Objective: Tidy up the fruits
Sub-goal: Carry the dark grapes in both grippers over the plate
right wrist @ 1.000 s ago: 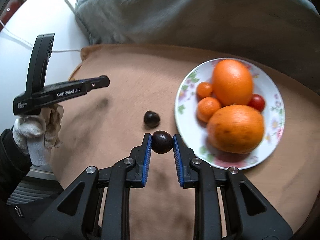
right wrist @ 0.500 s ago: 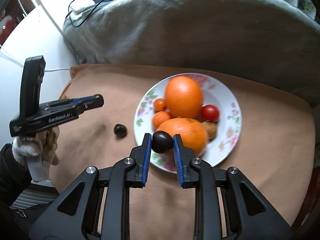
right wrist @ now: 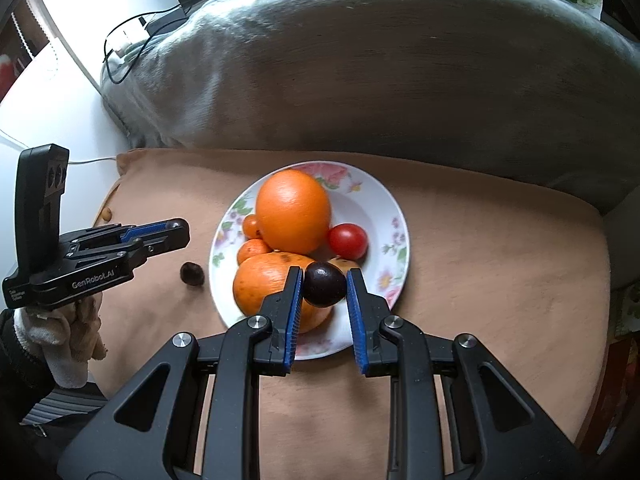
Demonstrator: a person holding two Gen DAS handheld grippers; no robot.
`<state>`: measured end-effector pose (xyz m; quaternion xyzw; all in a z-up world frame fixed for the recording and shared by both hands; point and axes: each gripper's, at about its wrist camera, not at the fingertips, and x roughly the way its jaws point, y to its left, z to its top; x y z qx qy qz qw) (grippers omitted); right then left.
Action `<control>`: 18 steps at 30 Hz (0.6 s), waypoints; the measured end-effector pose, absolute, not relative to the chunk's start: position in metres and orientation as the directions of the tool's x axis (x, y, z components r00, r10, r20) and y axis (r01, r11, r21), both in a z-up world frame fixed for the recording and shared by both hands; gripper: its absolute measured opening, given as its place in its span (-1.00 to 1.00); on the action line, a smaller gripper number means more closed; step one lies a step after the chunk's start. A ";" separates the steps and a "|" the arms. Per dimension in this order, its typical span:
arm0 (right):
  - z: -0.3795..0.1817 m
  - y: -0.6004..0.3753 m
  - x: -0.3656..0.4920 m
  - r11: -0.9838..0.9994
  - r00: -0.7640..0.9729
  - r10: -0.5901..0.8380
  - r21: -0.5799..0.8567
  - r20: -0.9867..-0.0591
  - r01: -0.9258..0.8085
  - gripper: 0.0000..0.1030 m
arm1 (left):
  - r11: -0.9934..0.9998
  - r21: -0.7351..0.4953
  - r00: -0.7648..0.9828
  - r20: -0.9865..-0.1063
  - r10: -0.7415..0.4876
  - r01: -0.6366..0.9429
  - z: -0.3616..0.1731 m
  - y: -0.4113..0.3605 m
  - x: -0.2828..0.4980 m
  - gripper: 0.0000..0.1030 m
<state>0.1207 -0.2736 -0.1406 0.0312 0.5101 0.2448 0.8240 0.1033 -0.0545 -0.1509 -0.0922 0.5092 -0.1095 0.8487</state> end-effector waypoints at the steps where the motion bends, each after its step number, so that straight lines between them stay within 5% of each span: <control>1: -0.141 -0.274 0.121 0.878 0.360 0.436 0.301 -0.825 -0.372 -0.55 | 0.959 -0.268 0.459 -0.843 -0.281 0.094 -0.151 -0.057 0.104 -0.59; 18: -0.146 -0.286 0.131 0.871 0.358 0.452 0.317 -0.817 -0.377 -0.55 | 0.957 -0.254 0.467 -0.835 -0.290 0.139 -0.145 -0.086 0.110 -0.59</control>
